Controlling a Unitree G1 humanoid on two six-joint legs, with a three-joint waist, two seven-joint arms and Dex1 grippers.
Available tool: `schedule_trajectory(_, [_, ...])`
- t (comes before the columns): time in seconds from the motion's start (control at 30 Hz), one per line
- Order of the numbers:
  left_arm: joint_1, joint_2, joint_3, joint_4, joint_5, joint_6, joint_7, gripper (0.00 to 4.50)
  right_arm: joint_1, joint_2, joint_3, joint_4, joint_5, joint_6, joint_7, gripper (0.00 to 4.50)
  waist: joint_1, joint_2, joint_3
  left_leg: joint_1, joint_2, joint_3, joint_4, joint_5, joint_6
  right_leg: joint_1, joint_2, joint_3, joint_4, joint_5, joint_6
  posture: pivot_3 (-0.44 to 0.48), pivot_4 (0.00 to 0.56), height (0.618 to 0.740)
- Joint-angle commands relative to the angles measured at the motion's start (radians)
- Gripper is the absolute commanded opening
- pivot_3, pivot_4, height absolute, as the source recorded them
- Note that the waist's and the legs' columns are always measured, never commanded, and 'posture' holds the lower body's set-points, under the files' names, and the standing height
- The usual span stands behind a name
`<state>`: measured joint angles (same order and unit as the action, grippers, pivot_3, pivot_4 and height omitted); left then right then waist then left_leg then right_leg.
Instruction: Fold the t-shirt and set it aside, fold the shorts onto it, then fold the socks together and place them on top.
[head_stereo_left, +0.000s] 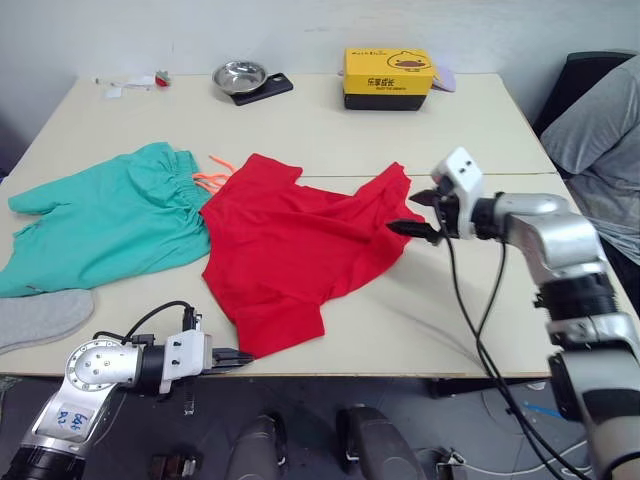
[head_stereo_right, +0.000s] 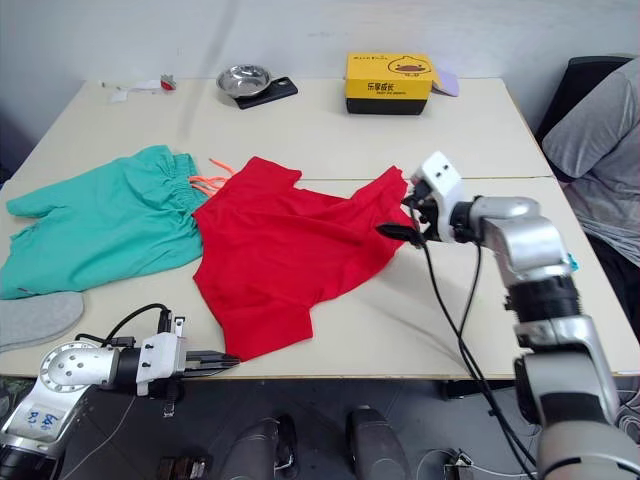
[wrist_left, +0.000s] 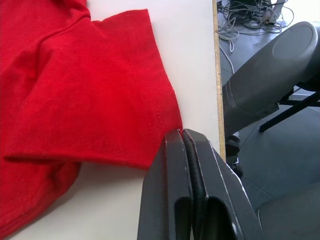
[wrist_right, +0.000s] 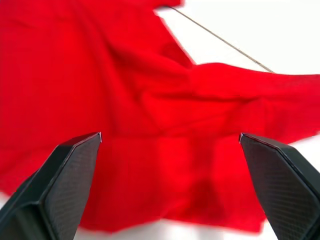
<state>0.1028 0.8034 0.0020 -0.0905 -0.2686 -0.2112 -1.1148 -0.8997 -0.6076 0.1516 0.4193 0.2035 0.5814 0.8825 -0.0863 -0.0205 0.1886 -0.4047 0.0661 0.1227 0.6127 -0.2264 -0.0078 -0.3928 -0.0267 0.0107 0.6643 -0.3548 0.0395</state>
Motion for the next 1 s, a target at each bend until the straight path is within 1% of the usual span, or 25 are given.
schedule_trajectory(0.03, [0.014,-0.004,0.012,-0.02,0.008,0.012,0.021,0.02,-0.086,0.046,0.002,0.16,-0.068,-0.105,-0.05,4.5,0.001,0.0,0.0,0.0,0.0,0.0,0.0,0.0,0.0,0.0,0.0,0.0,0.0,0.0,0.0,0.0,0.15,0.74])
schedule_trajectory(0.2, [0.011,-0.013,0.003,-0.029,0.015,0.019,0.037,0.02,-0.195,0.123,0.01,0.392,-0.14,-0.225,-0.082,4.5,0.0,0.0,0.0,-0.001,0.0,0.001,0.0,0.0,0.0,0.0,0.0,0.0,0.0,0.0,0.0,0.0,0.15,0.74])
schedule_trajectory(0.4, [0.004,-0.019,-0.007,-0.027,0.019,0.021,0.043,0.02,-0.273,0.175,-0.007,0.575,-0.182,-0.3,-0.092,4.5,0.0,0.0,0.0,-0.001,0.0,0.001,0.0,0.0,0.0,0.0,0.0,0.0,0.0,0.0,0.0,0.0,0.15,0.74])
schedule_trajectory(0.5, [-0.003,-0.023,-0.011,-0.024,0.022,0.022,0.045,0.02,-0.296,0.186,-0.01,0.632,-0.197,-0.314,-0.092,4.5,0.0,0.0,0.0,-0.001,0.0,0.001,0.0,0.0,0.0,0.0,0.0,0.0,0.0,0.0,0.0,0.0,0.15,0.74])
schedule_trajectory(0.7, [-0.02,-0.027,-0.019,-0.016,0.027,0.022,0.046,0.02,-0.332,0.208,-0.019,0.734,-0.236,-0.351,-0.153,4.5,0.0,0.0,0.0,-0.001,0.0,0.001,0.0,0.0,0.0,0.0,0.0,0.0,0.0,0.0,0.0,0.0,0.15,0.74])
schedule_trajectory(0.8, [-0.024,-0.029,-0.019,-0.016,0.029,0.023,0.048,0.02,-0.34,0.214,-0.031,0.757,-0.244,-0.378,-0.17,4.5,-0.001,0.0,0.0,-0.001,0.0,0.001,0.0,0.0,0.0,0.0,0.0,0.0,0.0,0.0,0.0,0.0,0.15,0.74])
schedule_trajectory(1.0, [-0.023,-0.029,-0.019,-0.013,0.032,0.021,0.051,0.02,-0.35,0.235,-0.046,0.788,-0.242,-0.391,-0.153,4.5,-0.002,0.0,0.0,-0.001,0.0,0.001,0.0,0.0,0.0,0.0,0.0,0.0,0.0,0.0,0.0,0.0,0.15,0.74])
